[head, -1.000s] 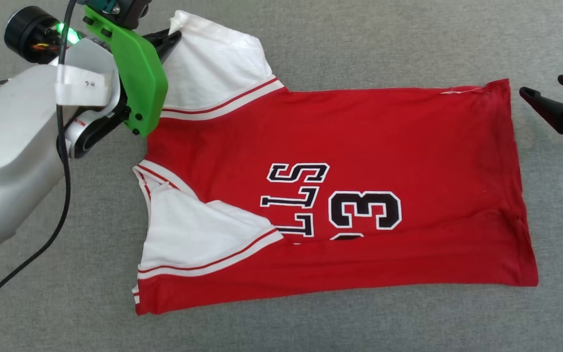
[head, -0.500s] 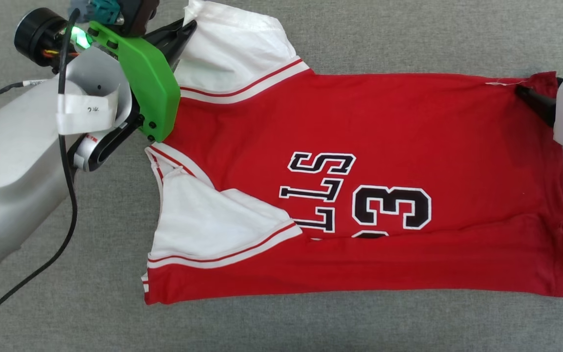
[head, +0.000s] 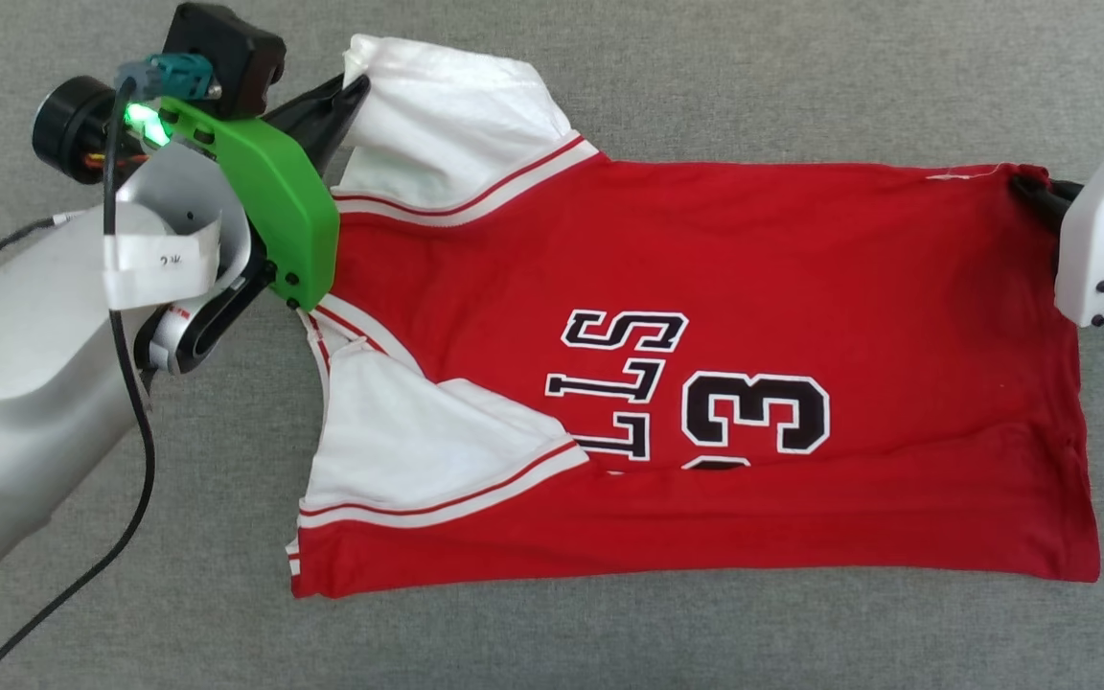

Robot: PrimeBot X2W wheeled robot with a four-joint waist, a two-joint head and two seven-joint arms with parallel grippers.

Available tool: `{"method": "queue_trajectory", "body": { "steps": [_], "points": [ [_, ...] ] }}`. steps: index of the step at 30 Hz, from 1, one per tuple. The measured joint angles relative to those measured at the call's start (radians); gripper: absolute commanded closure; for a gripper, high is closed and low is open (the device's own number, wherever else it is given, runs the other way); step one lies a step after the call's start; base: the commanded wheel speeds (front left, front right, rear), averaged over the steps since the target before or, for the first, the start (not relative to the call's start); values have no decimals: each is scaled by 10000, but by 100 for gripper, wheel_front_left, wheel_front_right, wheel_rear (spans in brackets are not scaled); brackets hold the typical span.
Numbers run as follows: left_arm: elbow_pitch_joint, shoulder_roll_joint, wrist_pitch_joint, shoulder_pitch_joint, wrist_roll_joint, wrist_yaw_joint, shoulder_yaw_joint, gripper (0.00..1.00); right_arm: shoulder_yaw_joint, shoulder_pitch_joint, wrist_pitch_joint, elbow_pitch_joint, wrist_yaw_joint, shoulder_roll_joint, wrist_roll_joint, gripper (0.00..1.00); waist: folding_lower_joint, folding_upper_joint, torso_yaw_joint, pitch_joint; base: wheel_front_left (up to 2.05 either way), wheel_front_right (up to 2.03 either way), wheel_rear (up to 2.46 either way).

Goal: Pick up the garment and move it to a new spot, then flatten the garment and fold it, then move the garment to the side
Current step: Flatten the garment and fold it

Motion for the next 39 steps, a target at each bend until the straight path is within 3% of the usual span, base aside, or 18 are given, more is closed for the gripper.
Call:
{"method": "queue_trajectory", "body": {
  "steps": [16, 29, 39],
  "points": [
    [-667, 431, -945, 2620, -516, 796, -368, 100, 552, 2080, -2895, -424, 0, -368, 242, 100, 0, 0, -212, -1865, 0, 0, 0],
    [-702, 324, -1302, 4816, -1035, 1022, -813, 100, 79, 4762, -3703, -1164, 0, -493, 447, 100, 0, 0, -120, -3077, 0, 0, 0],
    [-56, -33, -1463, 5760, -1501, 991, -917, 100, -512, 6040, -3618, -1367, 0, -173, 401, 100, -1, 0, -172, -3025, 0, 0, 0]
  ]
}}
